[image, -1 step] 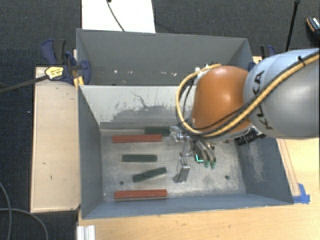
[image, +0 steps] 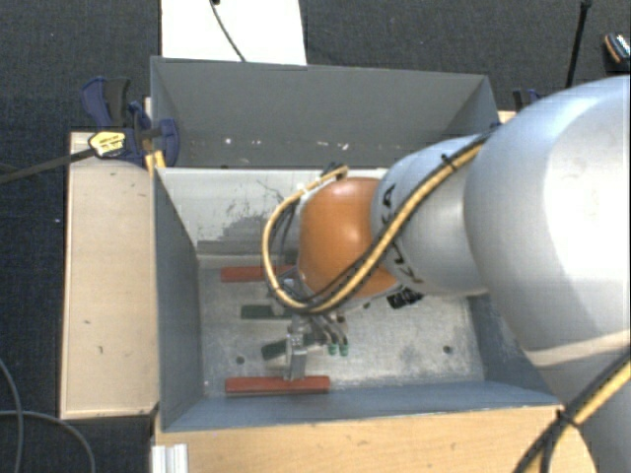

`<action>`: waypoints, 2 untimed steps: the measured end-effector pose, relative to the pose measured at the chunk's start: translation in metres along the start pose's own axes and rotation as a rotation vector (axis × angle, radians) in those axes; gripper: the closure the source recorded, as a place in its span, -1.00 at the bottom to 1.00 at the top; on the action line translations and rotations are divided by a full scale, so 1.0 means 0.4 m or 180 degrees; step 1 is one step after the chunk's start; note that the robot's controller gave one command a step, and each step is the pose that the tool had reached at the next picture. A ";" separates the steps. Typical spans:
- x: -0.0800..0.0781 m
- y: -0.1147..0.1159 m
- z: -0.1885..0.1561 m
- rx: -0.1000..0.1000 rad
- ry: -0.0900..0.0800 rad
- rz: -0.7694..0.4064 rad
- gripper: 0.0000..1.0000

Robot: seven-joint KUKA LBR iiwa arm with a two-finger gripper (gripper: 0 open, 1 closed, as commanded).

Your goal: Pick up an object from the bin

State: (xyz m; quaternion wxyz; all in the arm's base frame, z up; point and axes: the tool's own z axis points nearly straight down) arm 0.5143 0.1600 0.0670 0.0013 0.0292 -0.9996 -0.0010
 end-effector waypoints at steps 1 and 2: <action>-0.006 -0.006 -0.014 -0.0001 -0.0024 0.0026 1.00; -0.041 -0.049 -0.354 0.0000 -0.0043 -0.0055 1.00</action>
Offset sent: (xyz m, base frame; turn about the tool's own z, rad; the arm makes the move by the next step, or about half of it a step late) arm 0.0000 0.0000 0.0000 0.0000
